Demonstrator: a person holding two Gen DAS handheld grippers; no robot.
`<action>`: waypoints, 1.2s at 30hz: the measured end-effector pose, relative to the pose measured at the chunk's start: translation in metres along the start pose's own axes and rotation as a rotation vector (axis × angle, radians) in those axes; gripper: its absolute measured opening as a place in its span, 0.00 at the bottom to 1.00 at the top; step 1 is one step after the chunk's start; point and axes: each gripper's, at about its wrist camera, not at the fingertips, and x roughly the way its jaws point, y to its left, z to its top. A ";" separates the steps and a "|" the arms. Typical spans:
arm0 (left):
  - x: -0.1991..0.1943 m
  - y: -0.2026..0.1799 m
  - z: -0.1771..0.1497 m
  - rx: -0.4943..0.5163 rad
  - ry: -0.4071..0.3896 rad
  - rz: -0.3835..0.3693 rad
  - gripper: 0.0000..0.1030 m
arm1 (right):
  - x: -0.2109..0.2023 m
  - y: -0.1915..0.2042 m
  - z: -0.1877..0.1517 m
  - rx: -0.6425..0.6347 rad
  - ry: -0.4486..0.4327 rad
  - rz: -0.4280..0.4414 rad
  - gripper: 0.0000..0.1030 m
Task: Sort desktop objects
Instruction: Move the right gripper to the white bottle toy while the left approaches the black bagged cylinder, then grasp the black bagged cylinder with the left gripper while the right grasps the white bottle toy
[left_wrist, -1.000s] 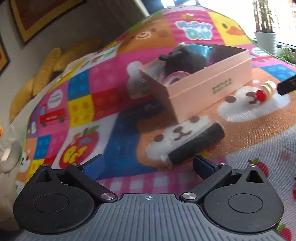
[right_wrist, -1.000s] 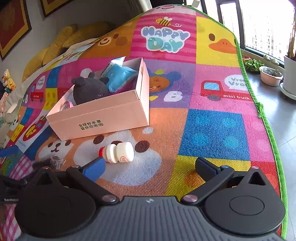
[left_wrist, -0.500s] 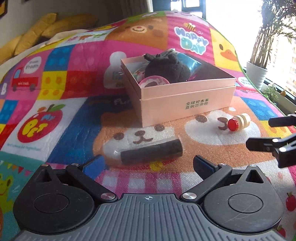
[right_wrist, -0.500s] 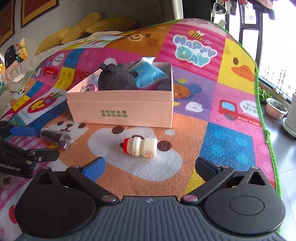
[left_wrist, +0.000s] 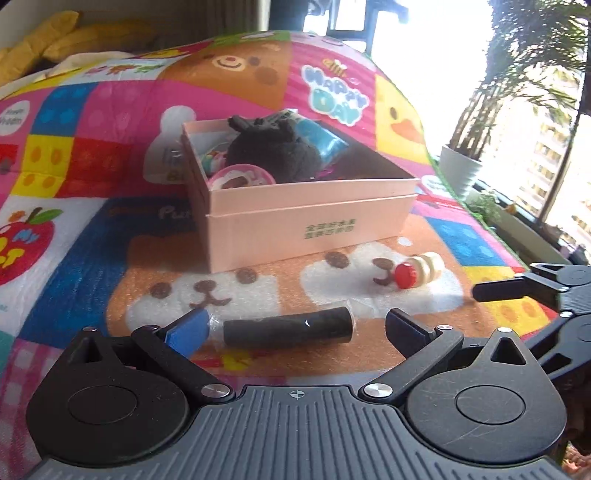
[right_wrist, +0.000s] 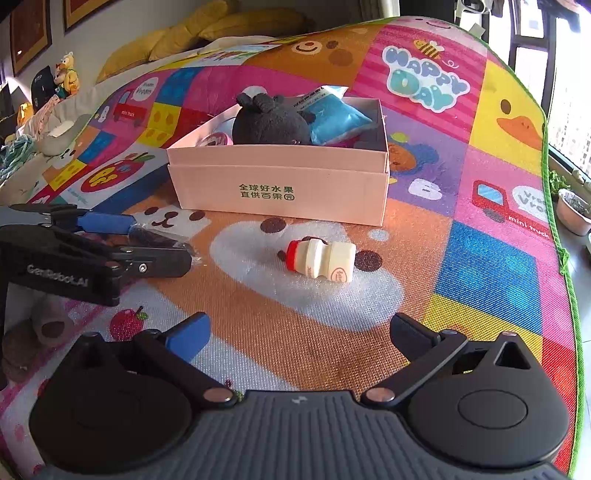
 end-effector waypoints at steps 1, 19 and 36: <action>-0.001 -0.002 -0.001 -0.001 -0.005 -0.003 1.00 | 0.001 0.001 0.000 -0.004 0.009 0.000 1.00; 0.006 -0.013 -0.006 0.040 0.027 0.148 0.87 | 0.005 0.009 0.001 -0.049 0.025 -0.008 1.00; -0.027 -0.025 -0.037 0.101 0.032 0.157 0.98 | -0.001 -0.005 0.031 -0.006 -0.080 -0.051 0.87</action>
